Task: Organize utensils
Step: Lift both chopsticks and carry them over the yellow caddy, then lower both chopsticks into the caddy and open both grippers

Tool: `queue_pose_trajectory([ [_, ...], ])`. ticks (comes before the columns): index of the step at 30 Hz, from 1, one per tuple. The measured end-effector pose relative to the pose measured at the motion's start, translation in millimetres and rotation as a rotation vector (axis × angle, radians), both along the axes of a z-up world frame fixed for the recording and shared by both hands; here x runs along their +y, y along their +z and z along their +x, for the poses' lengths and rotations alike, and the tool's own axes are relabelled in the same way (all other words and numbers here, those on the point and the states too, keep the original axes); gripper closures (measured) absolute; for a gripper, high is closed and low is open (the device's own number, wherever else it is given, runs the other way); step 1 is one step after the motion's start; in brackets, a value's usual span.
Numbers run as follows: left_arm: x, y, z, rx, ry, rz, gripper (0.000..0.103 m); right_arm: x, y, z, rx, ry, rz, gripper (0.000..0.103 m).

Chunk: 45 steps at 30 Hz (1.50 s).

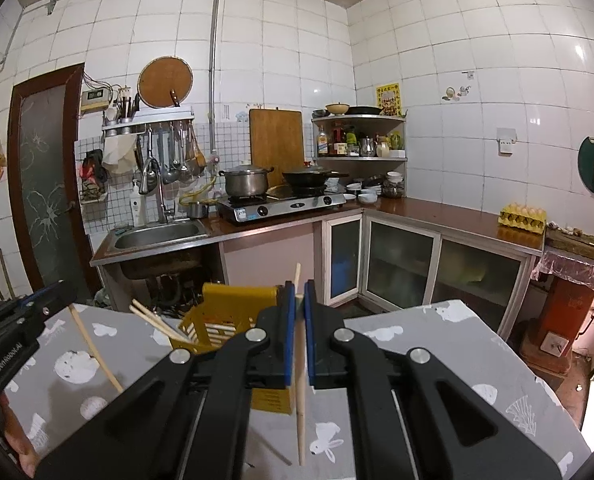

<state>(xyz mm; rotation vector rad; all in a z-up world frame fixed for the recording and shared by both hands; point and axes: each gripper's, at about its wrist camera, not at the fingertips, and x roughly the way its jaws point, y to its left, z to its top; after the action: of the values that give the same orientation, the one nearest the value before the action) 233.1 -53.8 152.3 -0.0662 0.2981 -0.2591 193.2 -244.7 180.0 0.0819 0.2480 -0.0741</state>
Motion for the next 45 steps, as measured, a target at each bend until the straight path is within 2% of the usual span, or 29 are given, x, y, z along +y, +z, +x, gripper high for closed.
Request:
queue_pose_trajectory([
  [3, -0.5, 12.6, 4.5, -0.015, -0.002, -0.014, 0.100, 0.0, 12.8, 5.4, -0.006, 0.019, 0.025, 0.098],
  [8, -2.6, 39.5, 10.0, -0.054, -0.010, -0.023, 0.100, 9.1, 36.8, 14.6, -0.034, 0.045, 0.009, 0.098],
  [13, -6.7, 70.4, 26.2, -0.087, -0.011, -0.039, 0.100, 12.6, 65.8, 29.6, -0.067, 0.077, 0.049, 0.098],
  [15, -9.1, 79.9, 32.7, -0.104, -0.007, -0.046, 0.100, 15.2, 75.9, 40.5, -0.081, 0.069, 0.031, 0.098],
  [19, -12.8, 87.5, 54.9, -0.109, -0.001, -0.066, 0.100, 16.2, 83.9, 64.4, -0.090, 0.058, 0.038, 0.098],
  [24, -18.6, 76.6, 96.5, -0.100, 0.022, -0.062, 0.100, 10.2, 79.7, 93.3, -0.117, 0.032, 0.052, 0.098],
  [29, -24.6, 54.8, 130.2, -0.085, 0.028, -0.057, 0.100, 5.3, 57.4, 124.8, -0.107, 0.018, 0.056, 0.098],
  [36, -29.4, 1.1, 162.2, -0.009, 0.032, -0.012, 0.100, 4.5, 6.0, 164.2, -0.005, 0.022, 0.036, 0.098],
  [41, -23.0, -23.9, 170.2, 0.067, 0.042, 0.024, 0.098, 0.8, -14.4, 177.4, 0.094, 0.027, 0.018, 0.097],
  [42, -19.1, -25.5, 168.2, 0.087, 0.045, 0.014, 0.091, -0.9, -16.5, 177.4, 0.120, 0.024, 0.020, 0.096],
  [43, -14.4, -25.4, 165.2, 0.104, 0.052, -0.002, 0.074, -3.0, -18.3, 176.8, 0.139, 0.024, 0.025, 0.093],
  [44, -10.1, -23.7, 160.3, 0.106, 0.064, -0.019, 0.064, -4.2, -18.5, 175.2, 0.147, 0.023, 0.029, 0.077],
  [45, -6.6, -21.6, 155.2, 0.100, 0.077, -0.029, 0.047, -6.8, -16.2, 169.1, 0.153, 0.012, 0.032, 0.050],
])
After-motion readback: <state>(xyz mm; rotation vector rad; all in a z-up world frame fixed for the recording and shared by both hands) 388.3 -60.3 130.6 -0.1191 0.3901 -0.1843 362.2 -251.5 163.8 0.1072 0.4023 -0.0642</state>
